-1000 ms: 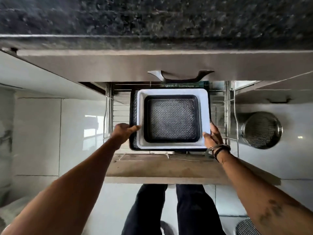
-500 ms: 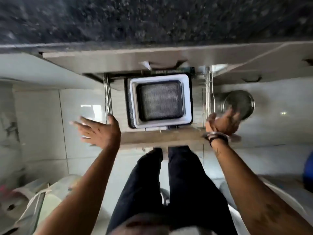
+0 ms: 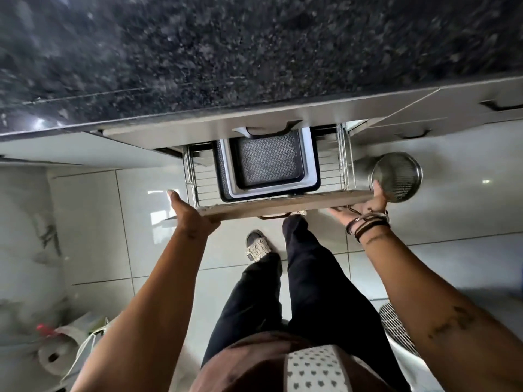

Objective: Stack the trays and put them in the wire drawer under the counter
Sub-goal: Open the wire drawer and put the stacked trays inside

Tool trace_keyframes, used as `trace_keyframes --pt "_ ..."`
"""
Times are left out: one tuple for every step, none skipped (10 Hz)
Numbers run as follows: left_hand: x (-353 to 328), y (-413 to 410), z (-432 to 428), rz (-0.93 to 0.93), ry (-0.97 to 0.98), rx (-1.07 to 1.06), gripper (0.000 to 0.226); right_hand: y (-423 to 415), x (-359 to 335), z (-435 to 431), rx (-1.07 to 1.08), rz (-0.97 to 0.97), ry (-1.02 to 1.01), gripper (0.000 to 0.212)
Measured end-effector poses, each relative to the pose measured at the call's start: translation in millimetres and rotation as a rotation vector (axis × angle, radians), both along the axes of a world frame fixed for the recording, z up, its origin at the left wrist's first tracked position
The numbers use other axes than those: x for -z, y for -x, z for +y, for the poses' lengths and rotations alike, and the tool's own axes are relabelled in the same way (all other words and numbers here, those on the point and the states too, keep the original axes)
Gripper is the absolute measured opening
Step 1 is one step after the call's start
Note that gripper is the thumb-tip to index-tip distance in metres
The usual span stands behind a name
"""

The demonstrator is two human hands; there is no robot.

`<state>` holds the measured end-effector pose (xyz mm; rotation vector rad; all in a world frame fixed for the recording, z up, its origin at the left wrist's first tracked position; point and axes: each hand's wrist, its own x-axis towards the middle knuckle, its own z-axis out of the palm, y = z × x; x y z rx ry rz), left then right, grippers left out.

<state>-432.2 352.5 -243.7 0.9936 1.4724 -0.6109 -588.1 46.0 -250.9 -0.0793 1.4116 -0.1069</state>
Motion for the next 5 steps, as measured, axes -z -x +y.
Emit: trace_keyframes --pt "-3 -40 -12 -0.108 0.091 -0.09 0.122 -47 1 -24 -0.066 -0.078 0.03 0.116" --pt "-5 -79 -26 -0.199 0.188 -0.114 0.124 -88 1 -45 -0.024 -0.195 0.05 0.113" --pt "-4 -100 -41 -0.251 0.246 -0.145 0.125 -115 0 -58 0.007 -0.256 0.073 0.104" --pt "-9 -105 -48 -0.325 0.294 -0.16 0.118 -122 -5 -61 -0.016 -0.284 0.112 0.099" --pt "-17 -96 -48 -0.327 0.293 0.012 0.101 -112 -16 -66 -0.163 -0.295 0.12 0.095"
